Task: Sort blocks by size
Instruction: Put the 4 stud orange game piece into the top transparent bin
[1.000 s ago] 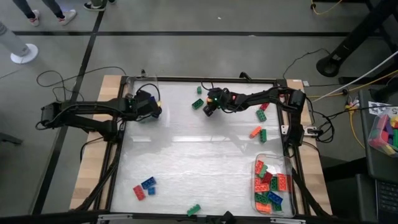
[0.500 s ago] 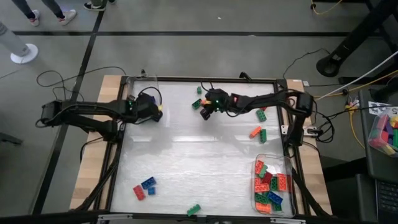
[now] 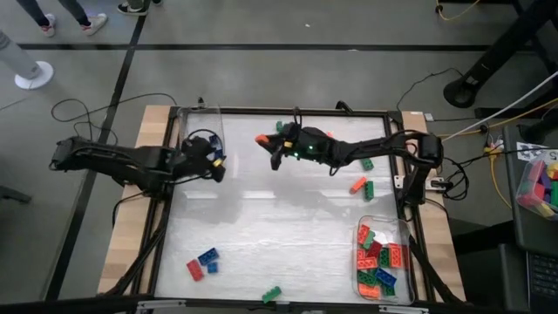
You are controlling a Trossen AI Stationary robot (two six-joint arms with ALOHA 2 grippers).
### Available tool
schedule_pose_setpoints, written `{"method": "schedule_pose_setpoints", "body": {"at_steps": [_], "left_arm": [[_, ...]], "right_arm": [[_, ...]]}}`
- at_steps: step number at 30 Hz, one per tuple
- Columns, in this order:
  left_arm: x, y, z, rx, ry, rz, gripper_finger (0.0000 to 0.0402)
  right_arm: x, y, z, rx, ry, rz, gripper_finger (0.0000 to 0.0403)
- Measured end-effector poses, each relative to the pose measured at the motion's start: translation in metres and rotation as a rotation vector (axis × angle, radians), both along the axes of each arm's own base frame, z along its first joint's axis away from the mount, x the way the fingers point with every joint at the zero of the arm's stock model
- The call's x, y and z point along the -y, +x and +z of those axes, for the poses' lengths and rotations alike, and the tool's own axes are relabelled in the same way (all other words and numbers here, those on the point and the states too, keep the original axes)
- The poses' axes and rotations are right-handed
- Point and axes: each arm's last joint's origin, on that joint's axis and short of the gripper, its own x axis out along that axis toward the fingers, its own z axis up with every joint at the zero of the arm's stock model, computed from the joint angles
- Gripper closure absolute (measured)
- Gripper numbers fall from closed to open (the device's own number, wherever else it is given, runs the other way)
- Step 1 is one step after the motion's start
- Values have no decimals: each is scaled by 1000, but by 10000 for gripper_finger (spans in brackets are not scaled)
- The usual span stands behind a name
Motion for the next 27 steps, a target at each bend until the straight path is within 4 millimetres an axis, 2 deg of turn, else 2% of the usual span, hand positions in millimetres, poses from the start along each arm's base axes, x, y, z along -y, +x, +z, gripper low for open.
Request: {"method": "schedule_pose_setpoints", "body": {"at_steps": [7, 10, 15, 20, 24, 27], "left_arm": [[11, -26, 22, 188, -29, -93, 180], [14, -35, 28, 239, -35, -126, 180], [14, -45, 33, 295, -40, -142, 180], [13, -49, 34, 290, -26, -158, 180], [13, -49, 33, 270, -32, -169, 180], [13, -50, 31, 250, -26, -175, 180]], "right_arm": [[7, 43, 24, 94, -16, 37, 305], [12, 67, 25, 92, -16, 36, 297], [20, 110, 10, 70, -10, 56, 296], [26, 145, -14, 70, -7, 89, 294], [29, 160, -30, 76, -8, 88, 278], [30, 164, -39, 66, -7, 78, 265]]}}
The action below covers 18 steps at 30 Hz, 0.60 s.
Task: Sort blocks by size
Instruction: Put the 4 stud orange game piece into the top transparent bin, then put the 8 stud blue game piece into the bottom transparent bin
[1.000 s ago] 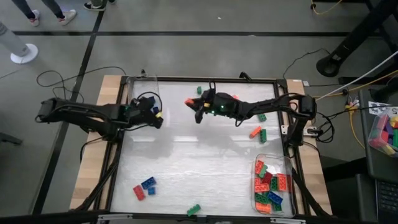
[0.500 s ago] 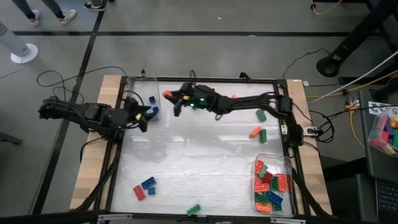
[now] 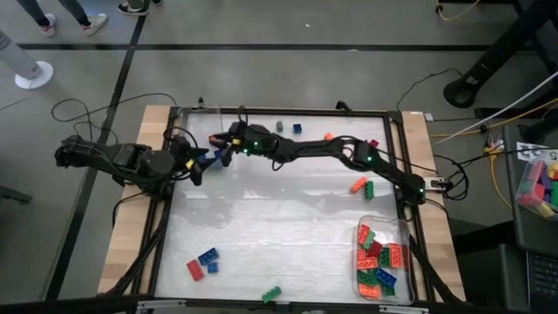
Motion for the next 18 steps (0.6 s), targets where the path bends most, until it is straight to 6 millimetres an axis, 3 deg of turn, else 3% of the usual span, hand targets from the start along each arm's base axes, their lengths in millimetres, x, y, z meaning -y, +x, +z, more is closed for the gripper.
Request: {"method": "schedule_pose_setpoints", "body": {"at_steps": [9, 14, 18], "left_arm": [[3, 1, -3, -38, -56, -93, 180], [13, 6, -7, -107, -173, -356, 180], [30, 15, -14, -189, -268, -558, 180]], "right_arm": [[0, -1, -4, -63, 13, 18, 217], [-6, -12, 30, -158, -36, 122, 210], [-10, -32, 57, -342, -147, 161, 210]]}}
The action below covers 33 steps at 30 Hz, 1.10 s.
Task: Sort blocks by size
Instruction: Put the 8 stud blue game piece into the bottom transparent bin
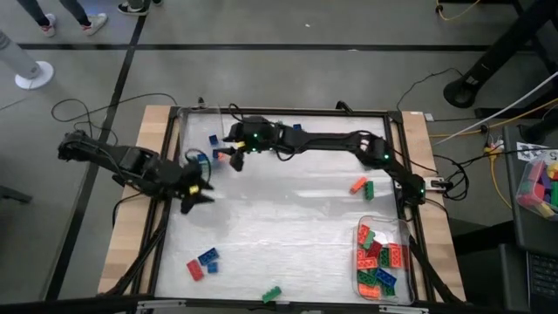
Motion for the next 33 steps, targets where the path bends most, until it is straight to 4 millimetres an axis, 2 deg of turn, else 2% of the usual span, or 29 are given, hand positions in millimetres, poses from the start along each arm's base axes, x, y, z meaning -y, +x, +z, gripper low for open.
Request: {"method": "schedule_pose_setpoints", "body": {"at_steps": [7, 12, 19, 24, 33], "left_arm": [[44, 24, -21, -142, -47, -130, 180], [77, 34, -43, -262, -102, -151, 180], [107, 34, -74, -485, -196, -75, 180], [120, 38, -90, -545, -210, -46, 180], [141, 57, -100, -573, -136, -88, 180]], "right_arm": [[-9, -44, 46, -234, -9, 30, 210], [-24, -67, 60, -382, -4, 56, 210], [-66, -74, 59, -486, -5, 146, 210], [-103, -75, 58, -508, -22, 225, 210], [-159, -81, 56, -541, -53, 347, 210]]}}
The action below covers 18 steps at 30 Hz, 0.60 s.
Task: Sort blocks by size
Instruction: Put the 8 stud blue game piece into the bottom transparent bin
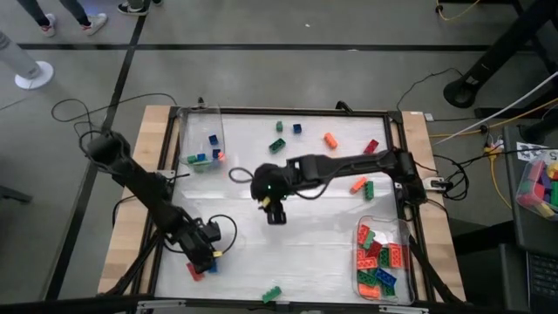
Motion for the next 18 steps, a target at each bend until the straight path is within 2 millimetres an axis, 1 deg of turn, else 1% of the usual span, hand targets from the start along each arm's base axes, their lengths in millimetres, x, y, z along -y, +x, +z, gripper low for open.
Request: {"method": "schedule_pose_setpoints", "body": {"at_steps": [5, 10, 18], "left_arm": [[5, 5, -9, -31, 30, 2, 180], [6, 6, -19, -61, 56, 10, 180], [6, 8, -23, -57, 96, -20, 180]], "right_arm": [[-26, -5, -1, -4, -49, 26, 210], [-46, -10, -1, -5, -72, 56, 210], [-75, -19, -3, -24, -61, 102, 210]]}}
